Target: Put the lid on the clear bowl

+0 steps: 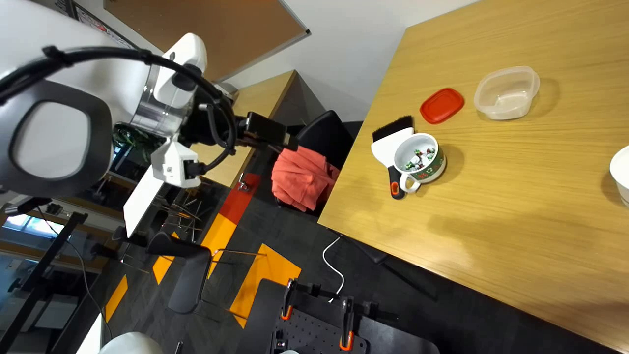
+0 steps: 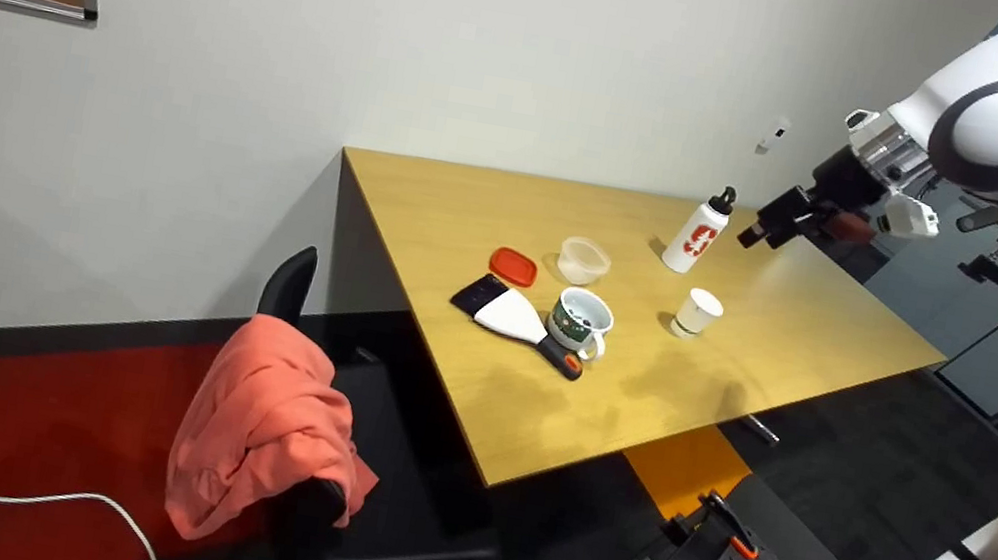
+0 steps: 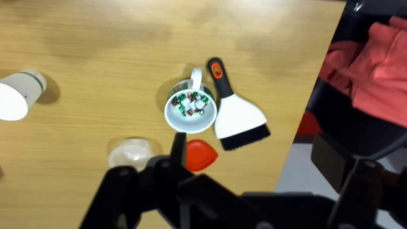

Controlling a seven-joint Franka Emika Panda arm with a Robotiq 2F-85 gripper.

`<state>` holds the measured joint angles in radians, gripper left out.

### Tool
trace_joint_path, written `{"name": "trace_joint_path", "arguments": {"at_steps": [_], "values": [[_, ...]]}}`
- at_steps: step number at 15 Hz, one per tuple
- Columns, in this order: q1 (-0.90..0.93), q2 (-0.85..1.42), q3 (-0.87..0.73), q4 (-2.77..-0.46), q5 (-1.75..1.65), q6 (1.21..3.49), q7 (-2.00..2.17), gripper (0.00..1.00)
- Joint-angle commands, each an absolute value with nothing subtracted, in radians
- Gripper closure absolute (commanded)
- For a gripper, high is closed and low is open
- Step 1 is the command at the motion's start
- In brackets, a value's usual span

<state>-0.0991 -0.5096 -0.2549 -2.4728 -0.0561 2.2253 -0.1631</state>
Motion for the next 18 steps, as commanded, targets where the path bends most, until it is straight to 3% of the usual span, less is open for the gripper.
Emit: {"name": "trace_joint_path", "arguments": {"at_steps": [1, 8, 9, 18], "values": [[-0.148, -0.300, -0.215, -2.349, -0.044, 2.366, -0.016, 0.00], [-0.174, 0.061, -0.223, -2.100, 0.045, 2.442, 0.185, 0.00], [-0.172, -0.033, -0.216, -2.187, 0.012, 2.430, 0.142, 0.00], [-0.169, 0.130, -0.218, -2.066, 0.022, 2.477, 0.250, 0.00]]}}
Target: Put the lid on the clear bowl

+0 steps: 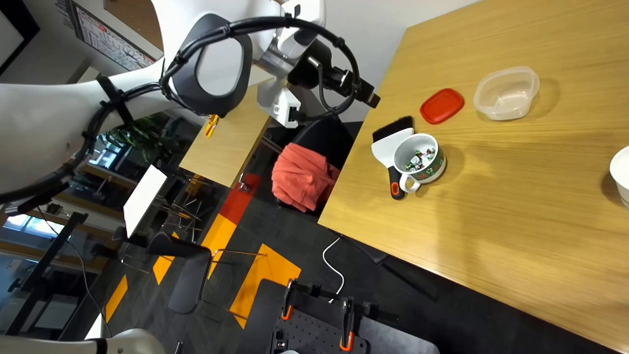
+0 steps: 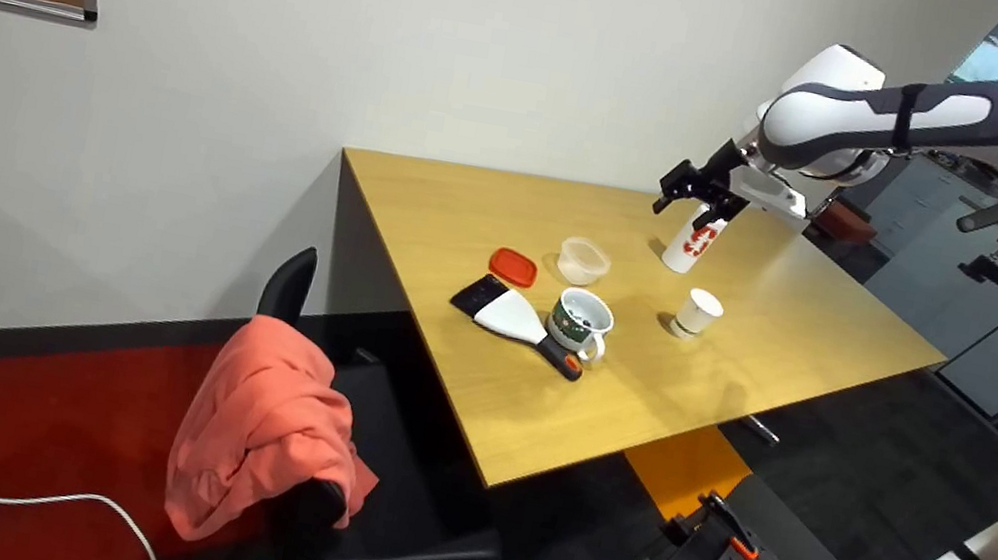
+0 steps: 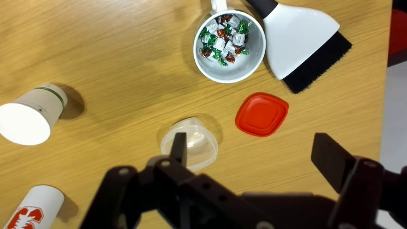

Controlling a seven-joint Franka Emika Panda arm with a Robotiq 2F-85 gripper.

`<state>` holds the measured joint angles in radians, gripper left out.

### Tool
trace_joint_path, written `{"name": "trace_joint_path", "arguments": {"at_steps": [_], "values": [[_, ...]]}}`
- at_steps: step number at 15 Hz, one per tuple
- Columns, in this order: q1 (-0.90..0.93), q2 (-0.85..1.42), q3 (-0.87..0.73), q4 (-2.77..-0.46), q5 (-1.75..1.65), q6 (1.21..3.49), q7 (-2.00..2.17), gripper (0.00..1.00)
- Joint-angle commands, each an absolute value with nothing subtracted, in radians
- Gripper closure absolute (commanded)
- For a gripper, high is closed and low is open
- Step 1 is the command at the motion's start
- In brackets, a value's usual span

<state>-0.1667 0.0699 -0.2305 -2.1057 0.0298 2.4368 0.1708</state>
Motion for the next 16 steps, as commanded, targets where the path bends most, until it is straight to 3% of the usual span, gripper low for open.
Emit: {"name": "trace_joint_path", "arguments": {"at_steps": [1, 8, 16], "values": [[-0.165, 0.163, -0.217, -2.051, 0.015, 2.506, 0.293, 0.00], [-0.161, 0.450, -0.208, -1.862, 0.088, 2.607, 0.372, 0.00], [-0.198, 0.758, -0.196, -1.523, 0.167, 2.510, 0.364, 0.00]]}}
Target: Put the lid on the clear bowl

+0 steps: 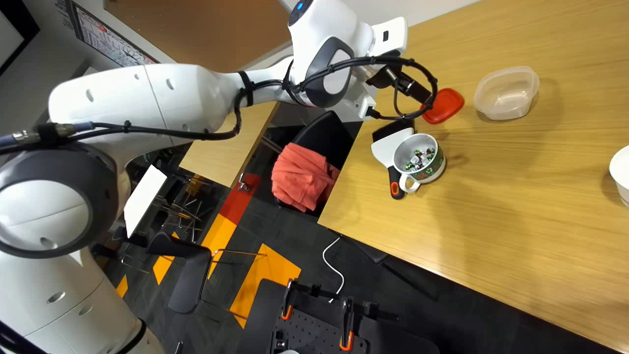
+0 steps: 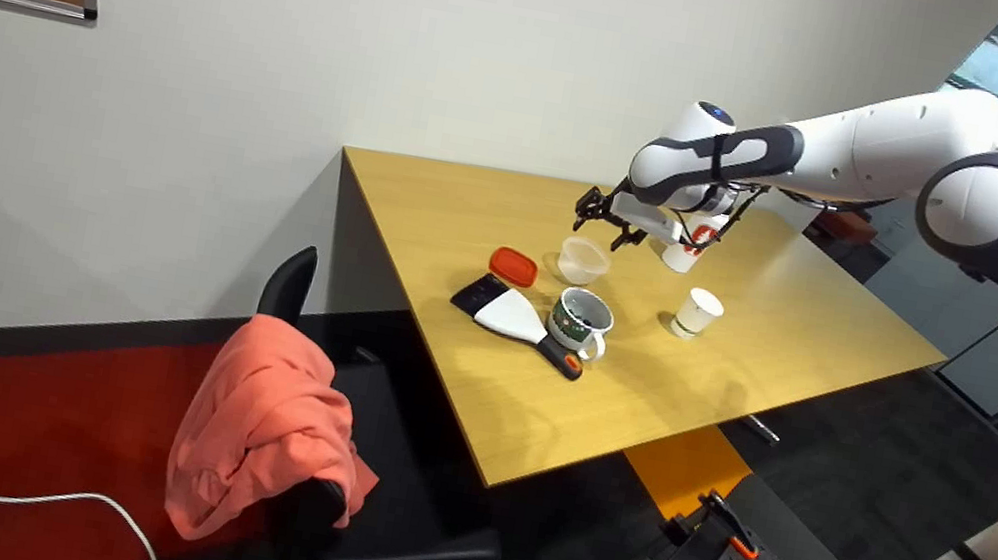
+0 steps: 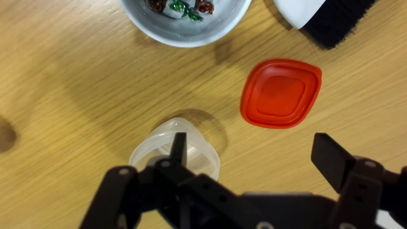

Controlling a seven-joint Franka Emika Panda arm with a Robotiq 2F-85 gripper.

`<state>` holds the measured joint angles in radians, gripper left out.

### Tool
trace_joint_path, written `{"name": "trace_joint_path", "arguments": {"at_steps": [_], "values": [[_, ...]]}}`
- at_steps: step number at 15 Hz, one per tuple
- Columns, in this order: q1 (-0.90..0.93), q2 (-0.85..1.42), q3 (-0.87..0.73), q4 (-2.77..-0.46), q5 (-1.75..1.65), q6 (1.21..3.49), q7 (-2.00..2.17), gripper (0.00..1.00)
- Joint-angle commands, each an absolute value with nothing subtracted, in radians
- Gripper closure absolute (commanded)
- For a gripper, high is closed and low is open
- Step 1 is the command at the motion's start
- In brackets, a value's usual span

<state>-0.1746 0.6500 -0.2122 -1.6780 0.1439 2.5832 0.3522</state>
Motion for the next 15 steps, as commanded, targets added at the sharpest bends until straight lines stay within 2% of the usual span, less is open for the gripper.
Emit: {"name": "trace_joint_path", "arguments": {"at_steps": [1, 6, 7, 15], "values": [[-0.198, 0.789, -0.197, -1.485, 0.166, 2.490, 0.369, 0.00], [-0.202, 0.897, -0.210, -1.368, 0.167, 2.426, 0.411, 0.00], [-0.195, 0.865, -0.207, -1.438, 0.150, 2.478, 0.374, 0.00], [-0.199, 0.930, -0.210, -1.357, 0.155, 2.456, 0.419, 0.00]]}}
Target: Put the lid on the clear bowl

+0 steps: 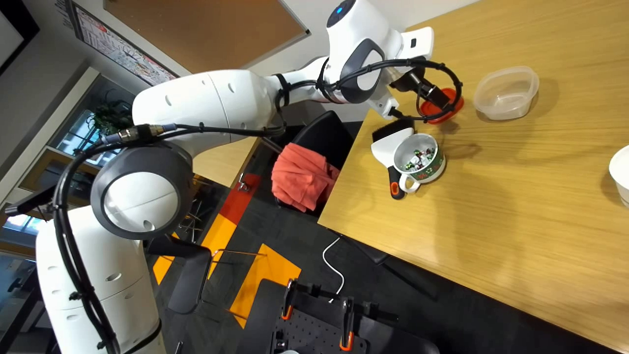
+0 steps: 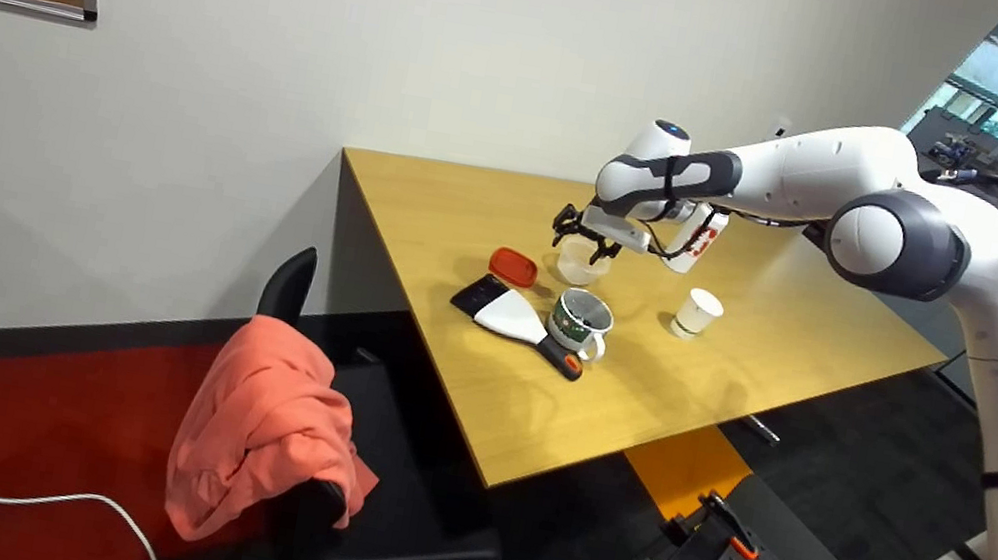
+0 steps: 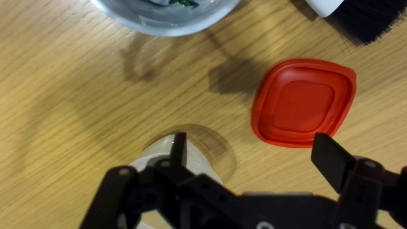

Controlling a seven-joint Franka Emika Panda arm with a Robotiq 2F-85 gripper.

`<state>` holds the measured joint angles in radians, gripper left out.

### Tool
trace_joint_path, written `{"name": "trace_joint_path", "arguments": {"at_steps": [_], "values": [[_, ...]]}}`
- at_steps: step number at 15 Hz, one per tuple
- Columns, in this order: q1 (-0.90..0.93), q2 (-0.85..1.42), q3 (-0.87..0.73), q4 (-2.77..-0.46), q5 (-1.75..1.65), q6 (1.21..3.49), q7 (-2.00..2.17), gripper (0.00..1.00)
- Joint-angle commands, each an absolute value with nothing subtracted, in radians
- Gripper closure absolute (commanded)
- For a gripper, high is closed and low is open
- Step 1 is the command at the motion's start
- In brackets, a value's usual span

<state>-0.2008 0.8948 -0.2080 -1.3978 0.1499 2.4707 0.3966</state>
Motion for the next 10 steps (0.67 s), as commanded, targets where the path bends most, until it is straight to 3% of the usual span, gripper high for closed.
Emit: {"name": "trace_joint_path", "arguments": {"at_steps": [1, 10], "values": [[-0.199, 0.941, -0.208, -1.350, 0.159, 2.456, 0.422, 0.00], [-0.212, 1.040, -0.200, -1.269, 0.189, 2.474, 0.461, 0.03]]}}
